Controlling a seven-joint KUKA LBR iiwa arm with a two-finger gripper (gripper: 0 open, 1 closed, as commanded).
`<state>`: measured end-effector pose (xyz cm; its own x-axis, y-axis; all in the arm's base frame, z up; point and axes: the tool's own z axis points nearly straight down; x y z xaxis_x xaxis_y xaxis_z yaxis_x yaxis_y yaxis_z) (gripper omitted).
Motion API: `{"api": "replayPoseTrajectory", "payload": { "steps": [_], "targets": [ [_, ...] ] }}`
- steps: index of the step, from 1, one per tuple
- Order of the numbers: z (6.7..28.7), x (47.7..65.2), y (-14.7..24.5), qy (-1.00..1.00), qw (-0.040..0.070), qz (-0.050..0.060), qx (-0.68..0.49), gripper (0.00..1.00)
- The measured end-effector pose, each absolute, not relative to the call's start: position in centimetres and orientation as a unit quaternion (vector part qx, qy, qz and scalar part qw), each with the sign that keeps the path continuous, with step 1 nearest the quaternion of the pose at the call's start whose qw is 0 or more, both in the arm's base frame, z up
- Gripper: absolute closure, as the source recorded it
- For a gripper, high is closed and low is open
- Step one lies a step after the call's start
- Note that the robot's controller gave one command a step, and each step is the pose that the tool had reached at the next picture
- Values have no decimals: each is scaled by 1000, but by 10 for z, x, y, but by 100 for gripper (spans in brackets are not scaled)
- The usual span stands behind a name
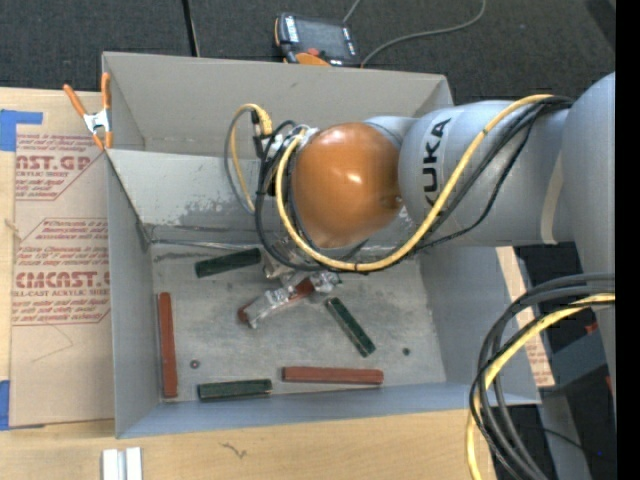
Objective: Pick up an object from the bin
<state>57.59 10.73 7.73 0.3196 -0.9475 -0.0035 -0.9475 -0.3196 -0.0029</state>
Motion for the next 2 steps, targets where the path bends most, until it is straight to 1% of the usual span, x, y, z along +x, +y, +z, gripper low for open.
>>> {"api": "replayPoseTrajectory", "payload": {
  "steps": [1,2],
  "targets": [
    [144,574,95,462,2,0,-887,0],
    [66,497,130,438,-1,5,-899,0]
  ]
}}
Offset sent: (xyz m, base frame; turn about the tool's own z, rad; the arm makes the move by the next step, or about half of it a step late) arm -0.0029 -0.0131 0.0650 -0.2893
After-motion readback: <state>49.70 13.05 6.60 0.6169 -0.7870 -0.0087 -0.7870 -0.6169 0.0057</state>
